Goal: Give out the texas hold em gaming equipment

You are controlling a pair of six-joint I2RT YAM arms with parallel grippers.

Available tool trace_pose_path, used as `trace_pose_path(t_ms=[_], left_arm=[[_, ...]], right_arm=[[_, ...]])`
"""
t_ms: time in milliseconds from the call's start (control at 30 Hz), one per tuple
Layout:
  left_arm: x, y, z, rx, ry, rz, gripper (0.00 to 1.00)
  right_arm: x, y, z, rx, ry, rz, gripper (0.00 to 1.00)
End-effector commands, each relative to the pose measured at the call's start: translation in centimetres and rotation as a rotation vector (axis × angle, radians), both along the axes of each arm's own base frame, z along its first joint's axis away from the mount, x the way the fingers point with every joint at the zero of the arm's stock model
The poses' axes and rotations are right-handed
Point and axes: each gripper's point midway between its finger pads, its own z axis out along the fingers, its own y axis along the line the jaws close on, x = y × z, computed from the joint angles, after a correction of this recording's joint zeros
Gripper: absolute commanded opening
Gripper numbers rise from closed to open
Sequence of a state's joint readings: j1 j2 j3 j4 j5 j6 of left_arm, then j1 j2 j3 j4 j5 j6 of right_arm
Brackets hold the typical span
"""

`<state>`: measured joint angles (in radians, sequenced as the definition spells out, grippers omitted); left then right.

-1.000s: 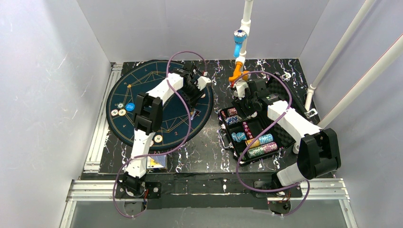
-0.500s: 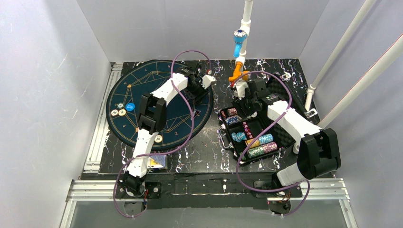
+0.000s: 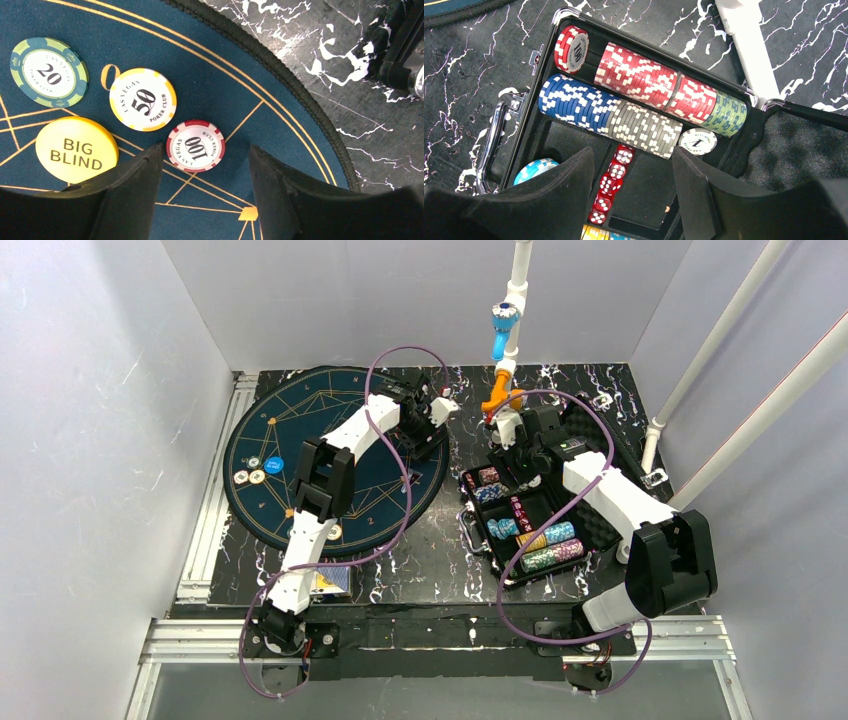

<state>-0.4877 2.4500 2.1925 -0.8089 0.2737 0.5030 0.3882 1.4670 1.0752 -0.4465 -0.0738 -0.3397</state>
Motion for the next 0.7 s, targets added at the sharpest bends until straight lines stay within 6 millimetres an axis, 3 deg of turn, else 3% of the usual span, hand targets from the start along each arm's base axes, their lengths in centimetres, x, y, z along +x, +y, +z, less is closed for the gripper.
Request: trace_pose_path(t_ms=[0,267,333,467,667], left_arm=[[0.1,-1.0,0.9,-0.026,-0.006,0.004,0.65],[0.5,-0.5,6.0,-0.045,-0.092,0.028,0.86],[0.7,0.3,7.8,-0.035,-0.123,0.057,0.97],[-0.3,2.6,11.8,-0.027,-0.146,0.118,0.98],[-4.0,7.1,16.8,-0.027,-0.13,0.173,0.98]], right_arm=[[0.7,0.4,1.2,0.009,-0.035,0.0,0.68],[0.5,0.7,1.4,0.025,-0.041,0.021,0.71],[0.4,0.9,1.6,0.037,-0.044,0.035,0.73],[0.0,1.4,2.1,0.059,-0.052,0.065,0.77],[-0.4,1.7,2.3,0.074,-0.061,0.087,0.8]])
